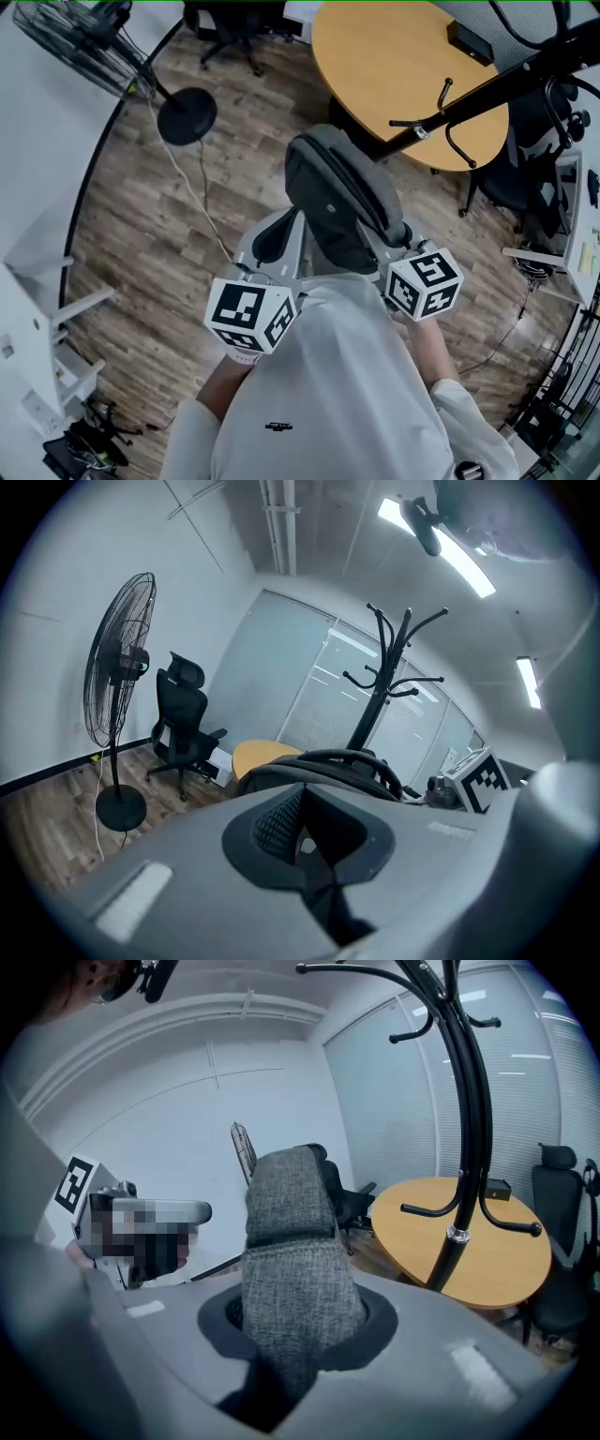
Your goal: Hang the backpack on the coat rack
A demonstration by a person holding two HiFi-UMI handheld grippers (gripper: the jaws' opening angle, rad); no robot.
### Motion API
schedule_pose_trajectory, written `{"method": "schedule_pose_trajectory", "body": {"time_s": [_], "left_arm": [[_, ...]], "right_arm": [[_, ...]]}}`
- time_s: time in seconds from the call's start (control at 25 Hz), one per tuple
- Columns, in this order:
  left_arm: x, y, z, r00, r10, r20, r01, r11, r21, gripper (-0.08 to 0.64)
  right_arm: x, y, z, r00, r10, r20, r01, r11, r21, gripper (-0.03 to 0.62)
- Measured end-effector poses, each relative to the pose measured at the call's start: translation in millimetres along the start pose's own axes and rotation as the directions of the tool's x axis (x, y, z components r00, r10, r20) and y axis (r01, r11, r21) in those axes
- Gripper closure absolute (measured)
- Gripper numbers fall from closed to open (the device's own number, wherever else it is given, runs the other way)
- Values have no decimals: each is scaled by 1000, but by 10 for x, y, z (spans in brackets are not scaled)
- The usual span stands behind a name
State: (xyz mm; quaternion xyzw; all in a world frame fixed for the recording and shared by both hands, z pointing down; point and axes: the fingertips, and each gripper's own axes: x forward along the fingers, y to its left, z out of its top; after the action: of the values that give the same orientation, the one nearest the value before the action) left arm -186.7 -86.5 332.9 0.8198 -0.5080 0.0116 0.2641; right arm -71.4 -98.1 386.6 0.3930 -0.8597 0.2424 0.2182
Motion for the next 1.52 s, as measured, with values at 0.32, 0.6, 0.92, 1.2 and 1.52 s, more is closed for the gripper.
{"method": "schedule_pose_trajectory", "body": {"time_s": [0.32,0.6,0.92,1.2,1.52], "left_arm": [[140,30,20,999,-14,-35,15,999,29,541],[363,-2,51,998,-23,-51,25,999,45,541],[545,22,62,997,-22,-79,25,999,45,541],[692,22,-13,992,-19,-127,24,999,39,541],[908,-11,43,992,-13,-125,19,999,41,541]], "right_arm": [[177,-116,-79,1000,-12,-12,12,999,32,489],[304,-298,-40,1000,-16,-23,17,999,39,489],[424,-525,39,1000,-25,-17,26,997,77,489],[527,-694,64,999,-20,-27,23,995,99,489],[662,-972,-13,999,-26,-36,31,989,143,489]]}}
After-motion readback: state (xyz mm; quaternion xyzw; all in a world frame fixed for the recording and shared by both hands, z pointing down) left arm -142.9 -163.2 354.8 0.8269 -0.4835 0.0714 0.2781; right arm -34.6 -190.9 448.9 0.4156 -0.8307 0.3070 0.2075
